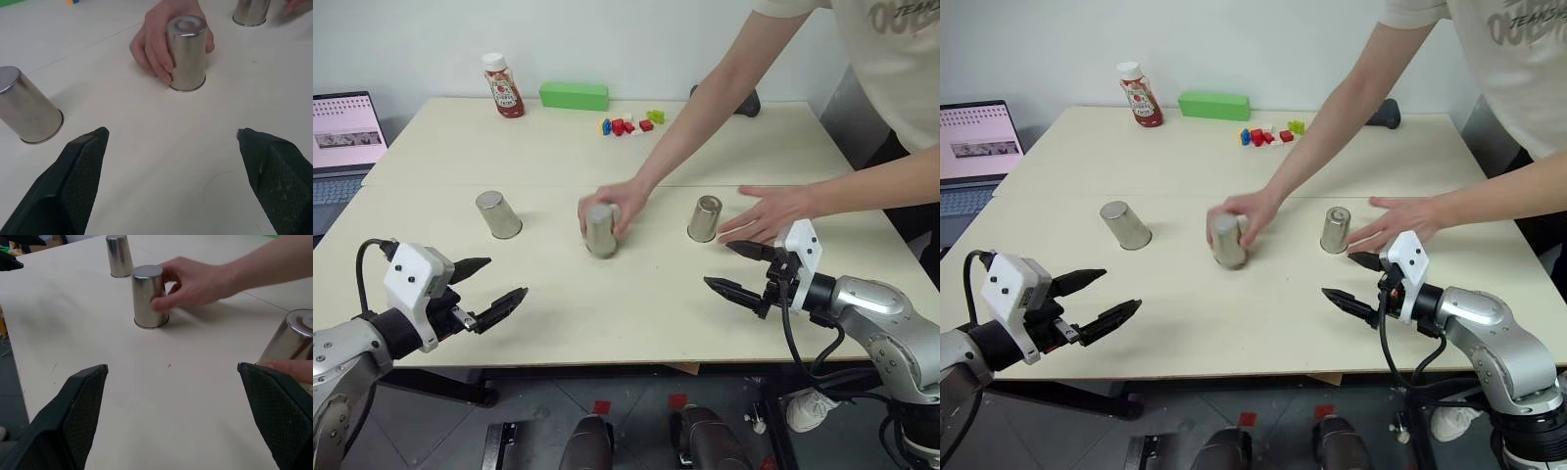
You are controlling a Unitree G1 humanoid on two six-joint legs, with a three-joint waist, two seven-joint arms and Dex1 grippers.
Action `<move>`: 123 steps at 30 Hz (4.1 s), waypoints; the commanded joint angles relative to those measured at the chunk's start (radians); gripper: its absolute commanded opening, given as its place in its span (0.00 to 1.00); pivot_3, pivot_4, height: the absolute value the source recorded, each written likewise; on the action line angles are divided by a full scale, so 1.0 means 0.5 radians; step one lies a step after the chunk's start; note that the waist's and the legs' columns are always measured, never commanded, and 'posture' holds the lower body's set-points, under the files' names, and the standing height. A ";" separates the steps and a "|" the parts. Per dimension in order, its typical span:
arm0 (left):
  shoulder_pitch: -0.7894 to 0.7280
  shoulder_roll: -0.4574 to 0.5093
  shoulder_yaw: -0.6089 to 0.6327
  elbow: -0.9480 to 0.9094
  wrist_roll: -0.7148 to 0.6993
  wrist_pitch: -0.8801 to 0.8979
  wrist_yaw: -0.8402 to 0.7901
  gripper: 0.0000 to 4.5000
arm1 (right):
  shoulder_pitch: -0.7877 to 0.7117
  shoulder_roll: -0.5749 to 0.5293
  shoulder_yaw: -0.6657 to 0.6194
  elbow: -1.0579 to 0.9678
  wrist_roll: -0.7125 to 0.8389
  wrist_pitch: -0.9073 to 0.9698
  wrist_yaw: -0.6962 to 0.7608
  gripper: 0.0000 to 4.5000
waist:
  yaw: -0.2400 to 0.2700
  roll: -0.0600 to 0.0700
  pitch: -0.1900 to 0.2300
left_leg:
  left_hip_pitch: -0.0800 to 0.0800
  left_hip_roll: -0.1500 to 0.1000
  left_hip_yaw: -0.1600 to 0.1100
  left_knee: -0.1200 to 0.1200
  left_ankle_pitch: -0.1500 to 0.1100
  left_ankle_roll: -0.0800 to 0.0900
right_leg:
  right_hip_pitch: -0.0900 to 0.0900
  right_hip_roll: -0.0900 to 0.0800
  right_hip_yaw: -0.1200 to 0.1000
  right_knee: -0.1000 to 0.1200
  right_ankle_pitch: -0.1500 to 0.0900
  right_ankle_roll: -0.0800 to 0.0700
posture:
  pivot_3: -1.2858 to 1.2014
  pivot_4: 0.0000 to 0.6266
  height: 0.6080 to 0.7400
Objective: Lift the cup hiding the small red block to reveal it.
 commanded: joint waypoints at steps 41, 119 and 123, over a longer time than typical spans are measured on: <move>-0.175 0.115 -0.138 -0.164 -0.173 0.062 -0.098 0.99 | -0.416 0.387 0.129 0.284 -0.280 0.156 -0.627 1.00 | -0.004 0.000 0.000 | 0.000 0.000 0.000 0.000 0.000 0.000 | -0.001 0.000 0.000 0.001 0.000 0.000 | 0.52 0.24 1.00; -0.449 0.125 -0.444 -0.059 -0.106 0.028 -0.134 1.00 | -1.014 0.631 -0.213 1.364 -0.777 0.010 -1.191 0.98 | -0.041 0.003 0.001 | -0.005 -0.001 0.002 -0.002 0.000 0.000 | -0.004 0.000 0.002 0.000 0.001 -0.001 | 0.52 0.24 1.00; -0.418 0.117 -0.390 -0.063 -0.097 0.018 -0.117 1.00 | -1.002 0.607 -0.229 1.147 -0.788 -0.131 -1.189 0.98 | -0.043 0.004 0.002 | -0.004 -0.001 0.002 -0.002 0.000 0.000 | -0.005 0.000 0.002 0.000 0.001 0.000 | 0.52 0.24 1.00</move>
